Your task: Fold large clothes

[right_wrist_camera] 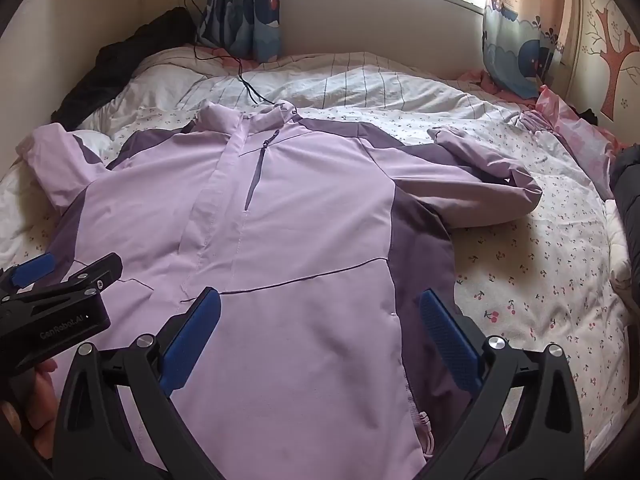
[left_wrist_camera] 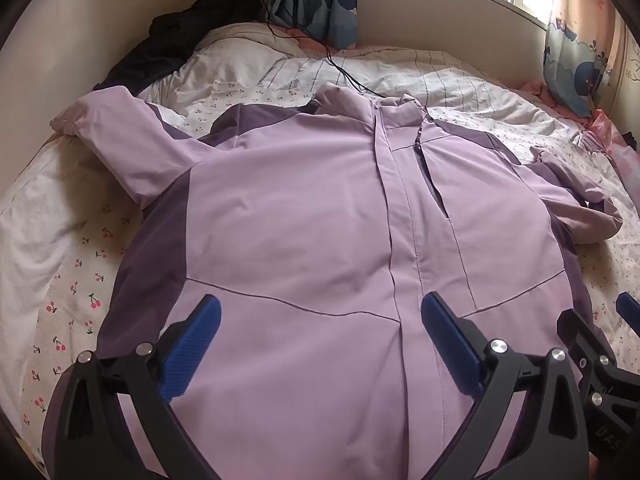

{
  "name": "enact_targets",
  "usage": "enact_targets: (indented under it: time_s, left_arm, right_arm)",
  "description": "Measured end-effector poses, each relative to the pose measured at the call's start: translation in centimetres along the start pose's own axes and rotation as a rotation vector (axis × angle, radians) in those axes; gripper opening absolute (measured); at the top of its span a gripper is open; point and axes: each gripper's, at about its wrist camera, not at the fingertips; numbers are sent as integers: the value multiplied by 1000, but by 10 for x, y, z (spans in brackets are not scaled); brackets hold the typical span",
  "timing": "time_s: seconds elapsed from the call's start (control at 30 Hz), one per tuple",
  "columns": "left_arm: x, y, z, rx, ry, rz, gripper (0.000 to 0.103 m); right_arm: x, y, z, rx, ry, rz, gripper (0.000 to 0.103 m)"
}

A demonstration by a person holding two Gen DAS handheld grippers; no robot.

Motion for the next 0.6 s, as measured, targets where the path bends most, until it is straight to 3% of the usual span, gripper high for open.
enact_targets:
  time_s: [0.23,0.6]
  left_arm:
    - [-1,1,-5,-6,-36,-24,96]
    - [-2,-7,2,61,24,11,96]
  right_arm:
    - [-1,0,-1,-6,-4,1,96]
    - [0,0,-4,-25,-11,11,96]
Point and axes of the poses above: each gripper's, at about its wrist camera, not at the fingertips, and y roughly against the way its jaws point, z to its left, x to its underside, and after that the axes turned 11 degrees about -y, right-handed
